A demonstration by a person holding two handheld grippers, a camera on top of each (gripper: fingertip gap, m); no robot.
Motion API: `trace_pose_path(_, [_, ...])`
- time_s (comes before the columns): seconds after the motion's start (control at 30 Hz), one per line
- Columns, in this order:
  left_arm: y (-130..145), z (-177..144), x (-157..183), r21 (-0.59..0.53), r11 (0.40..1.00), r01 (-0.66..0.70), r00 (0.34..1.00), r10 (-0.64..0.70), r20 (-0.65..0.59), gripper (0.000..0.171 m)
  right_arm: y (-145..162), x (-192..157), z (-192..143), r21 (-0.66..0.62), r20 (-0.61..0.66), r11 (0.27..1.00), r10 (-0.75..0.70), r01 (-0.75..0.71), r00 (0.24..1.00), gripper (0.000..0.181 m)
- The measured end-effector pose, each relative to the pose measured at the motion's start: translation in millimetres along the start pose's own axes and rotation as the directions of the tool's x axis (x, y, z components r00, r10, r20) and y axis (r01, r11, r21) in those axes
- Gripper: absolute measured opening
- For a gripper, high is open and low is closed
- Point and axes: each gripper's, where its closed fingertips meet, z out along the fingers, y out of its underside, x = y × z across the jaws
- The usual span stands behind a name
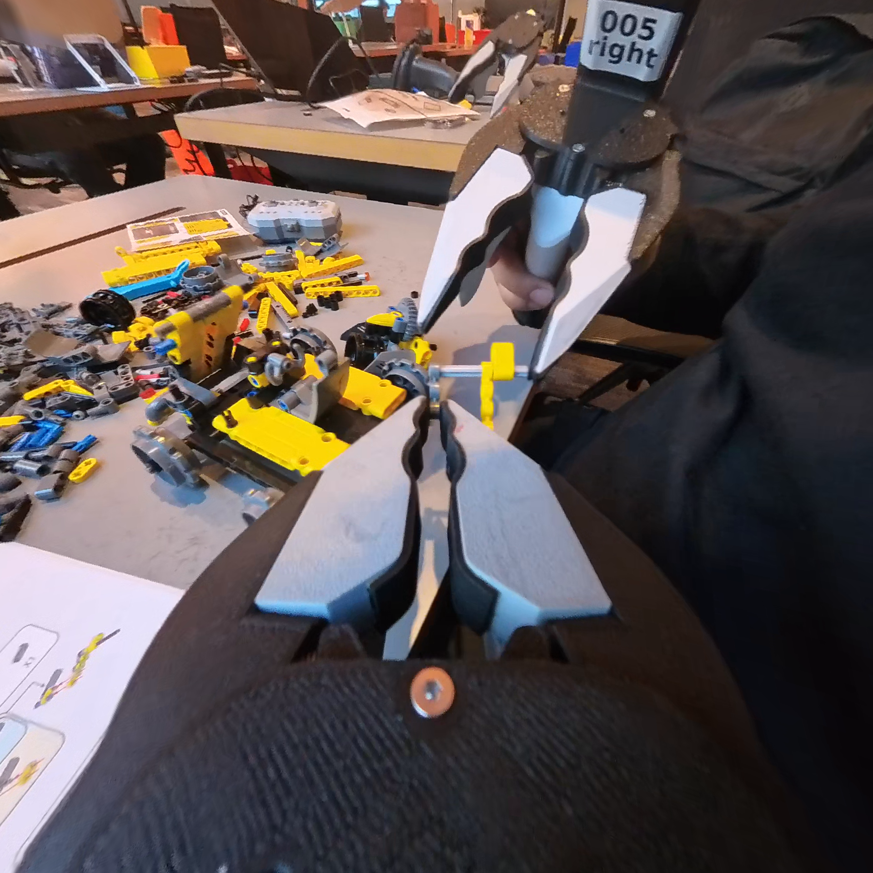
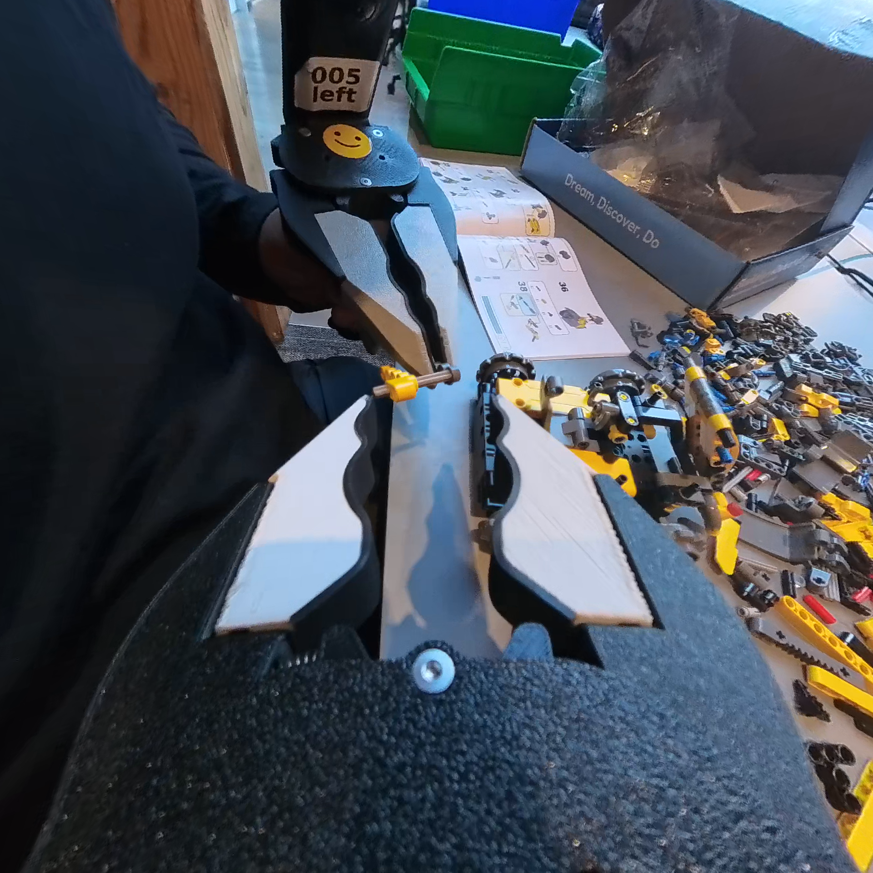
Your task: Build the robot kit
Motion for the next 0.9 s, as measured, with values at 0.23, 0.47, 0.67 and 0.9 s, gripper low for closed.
trace_pose_path(0.23, [-2.5,-1.6,-1.4,0.015,1.0,0.023,1.0,-0.022,-0.005,0.001,1.1,-7.5,0.3,0.008,0.039,1.0,0.027,-0.027,0.999,0.043])
trace_pose_path(0.47, [0.7,3.3,9.6,0.0,1.0,-0.028,0.999,0.028,-0.045,0.002,-0.2,-11.5,2.5,0.035,0.069,0.999,0.033,-0.036,0.997,0.043])
trace_pose_path(0.67, [0.8,3.1,14.3,0.0,0.999,-0.032,0.997,0.032,-0.071,0.001,-2.8,-15.7,1.8,0.06,0.103,0.997,0.047,-0.053,0.994,0.045])
trace_pose_path(0.9, [-2.8,1.3,23.8,0.014,0.995,-0.1,0.991,0.1,-0.089,0.001,0.0,-25.2,5.3,0.036,0.137,0.999,0.03,-0.035,0.99,0.05])
